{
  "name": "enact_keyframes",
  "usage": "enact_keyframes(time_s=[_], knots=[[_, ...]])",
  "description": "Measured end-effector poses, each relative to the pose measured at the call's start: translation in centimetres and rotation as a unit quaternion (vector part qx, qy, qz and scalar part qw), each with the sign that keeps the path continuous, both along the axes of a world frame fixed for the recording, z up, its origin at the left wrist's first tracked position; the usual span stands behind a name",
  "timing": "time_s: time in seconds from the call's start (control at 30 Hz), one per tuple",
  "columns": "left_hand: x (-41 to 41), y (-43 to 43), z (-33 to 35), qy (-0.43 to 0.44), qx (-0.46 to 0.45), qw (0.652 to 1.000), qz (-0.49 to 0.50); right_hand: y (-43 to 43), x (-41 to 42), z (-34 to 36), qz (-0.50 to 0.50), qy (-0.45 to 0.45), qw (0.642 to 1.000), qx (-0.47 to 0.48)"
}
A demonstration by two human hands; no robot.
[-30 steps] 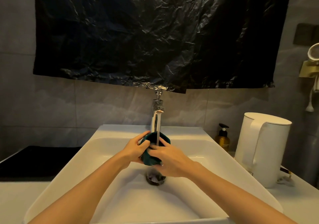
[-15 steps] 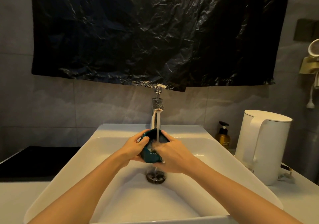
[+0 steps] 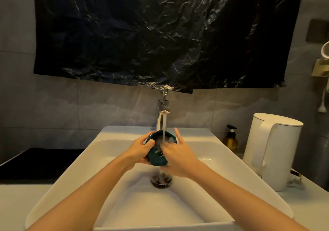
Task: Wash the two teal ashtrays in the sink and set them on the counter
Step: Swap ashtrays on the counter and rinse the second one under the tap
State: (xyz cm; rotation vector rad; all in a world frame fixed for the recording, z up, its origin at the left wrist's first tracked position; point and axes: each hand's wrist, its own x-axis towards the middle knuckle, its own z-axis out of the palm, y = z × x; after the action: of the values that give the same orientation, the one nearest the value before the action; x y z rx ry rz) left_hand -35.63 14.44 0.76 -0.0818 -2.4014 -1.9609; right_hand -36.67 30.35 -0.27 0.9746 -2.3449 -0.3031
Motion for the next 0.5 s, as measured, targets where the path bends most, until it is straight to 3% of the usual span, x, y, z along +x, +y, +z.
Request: enact_keyframes(time_s=[0.07, 0.23, 0.37, 0.5], knots=[[-0.1, 0.0, -0.1, 0.003, -0.002, 1.0, 0.01, -0.5, 0.8, -0.5, -0.016, 0.013, 1.0, 0.023], [0.0, -0.1, -0.2, -0.003, -0.003, 1.0, 0.001, -1.2, 0.4, -0.9, 0.044, -0.024, 0.998, -0.042], [-0.1, -0.2, -0.1, -0.001, -0.01, 1.0, 0.002, -0.3, 0.6, -0.4, 0.001, -0.007, 1.0, -0.006], [0.0, -0.2, -0.2, -0.003, -0.009, 1.0, -0.007, -0.3, 0.3, -0.6, 0.064, -0.036, 0.997, -0.015]])
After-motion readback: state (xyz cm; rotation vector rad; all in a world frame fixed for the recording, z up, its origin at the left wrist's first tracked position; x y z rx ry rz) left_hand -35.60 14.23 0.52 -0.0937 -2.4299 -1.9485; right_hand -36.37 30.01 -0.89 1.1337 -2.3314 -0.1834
